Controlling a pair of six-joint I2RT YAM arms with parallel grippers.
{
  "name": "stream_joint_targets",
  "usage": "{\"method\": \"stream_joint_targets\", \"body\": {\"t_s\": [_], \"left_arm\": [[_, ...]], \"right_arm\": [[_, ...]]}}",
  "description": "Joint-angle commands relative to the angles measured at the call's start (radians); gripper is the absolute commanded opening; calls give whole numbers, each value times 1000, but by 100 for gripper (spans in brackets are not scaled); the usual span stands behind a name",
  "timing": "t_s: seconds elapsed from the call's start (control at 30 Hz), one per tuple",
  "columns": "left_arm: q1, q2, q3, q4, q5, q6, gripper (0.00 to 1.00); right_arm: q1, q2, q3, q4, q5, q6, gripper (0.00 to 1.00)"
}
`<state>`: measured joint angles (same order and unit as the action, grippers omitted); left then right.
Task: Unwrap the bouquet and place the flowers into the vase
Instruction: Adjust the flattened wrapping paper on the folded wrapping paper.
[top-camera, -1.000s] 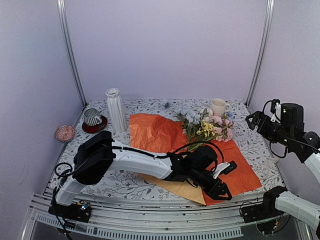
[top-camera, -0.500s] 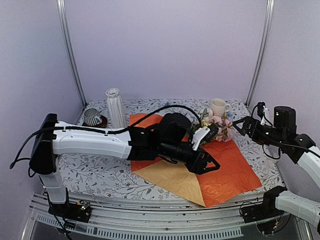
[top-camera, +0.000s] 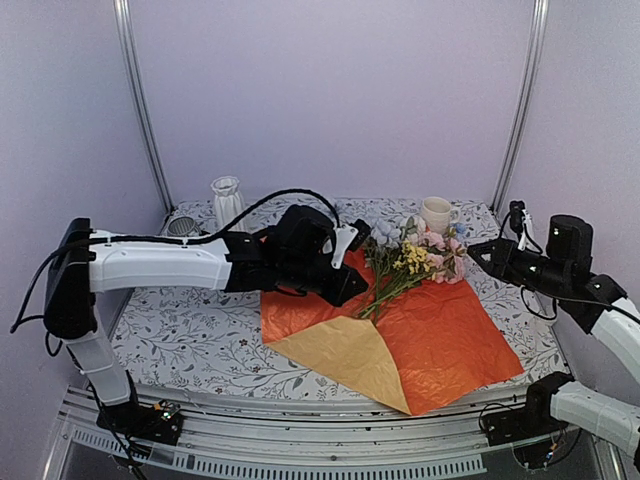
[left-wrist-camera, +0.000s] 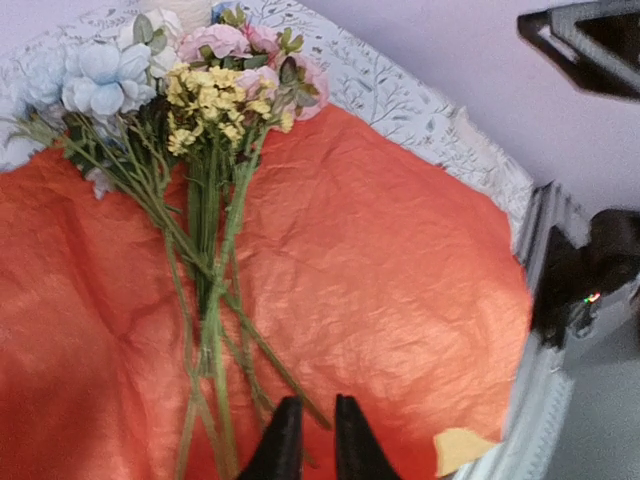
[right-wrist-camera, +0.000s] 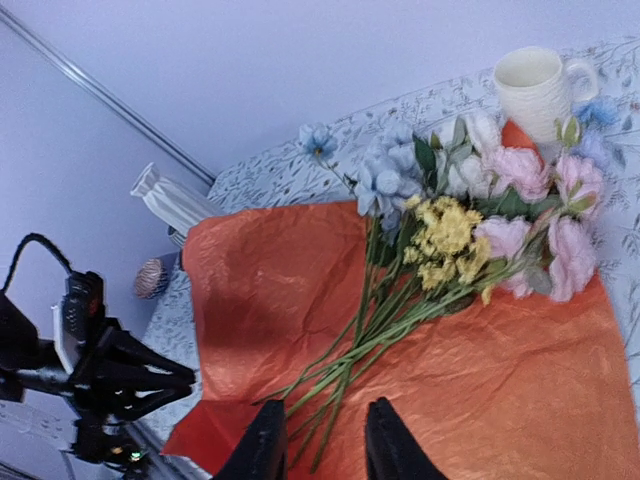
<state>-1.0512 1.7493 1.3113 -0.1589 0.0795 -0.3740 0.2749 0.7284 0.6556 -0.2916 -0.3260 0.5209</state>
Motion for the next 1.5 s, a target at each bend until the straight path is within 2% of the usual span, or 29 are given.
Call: {"method": "stream_joint_targets", "body": {"t_s": [0.0, 0.03, 0.1, 0.27, 0.37, 0.5, 0.63, 0.83, 1.03, 1.47], "left_arm": [[68, 80, 68, -92, -50, 29, 4], [77, 90, 75, -101, -66, 34, 0], [100, 102, 77, -106, -86, 43, 0], [177, 171, 113, -124, -60, 69, 0], [202, 272, 187, -166, -61, 85, 0], [210, 364, 284, -227, -117, 109, 0], [234, 418, 307, -273, -181, 107, 0], [299, 401, 200, -230, -158, 84, 0], [353, 359, 63, -157, -134, 61, 0], [434, 232, -141, -76, -175, 43, 0]], "right_arm": [[4, 95, -30, 91, -114, 54, 18], [7, 129, -32, 94, -127, 58, 9], [15, 201, -45, 110, -151, 66, 4], [68, 294, -134, 259, -169, 117, 3], [105, 353, -182, 351, -158, 157, 3], [155, 459, -208, 414, -122, 181, 3], [180, 578, -215, 435, -110, 179, 3], [181, 658, -263, 443, -48, 182, 3], [181, 662, -276, 331, 73, 219, 3], [181, 524, -290, 193, 188, 243, 2]]}}
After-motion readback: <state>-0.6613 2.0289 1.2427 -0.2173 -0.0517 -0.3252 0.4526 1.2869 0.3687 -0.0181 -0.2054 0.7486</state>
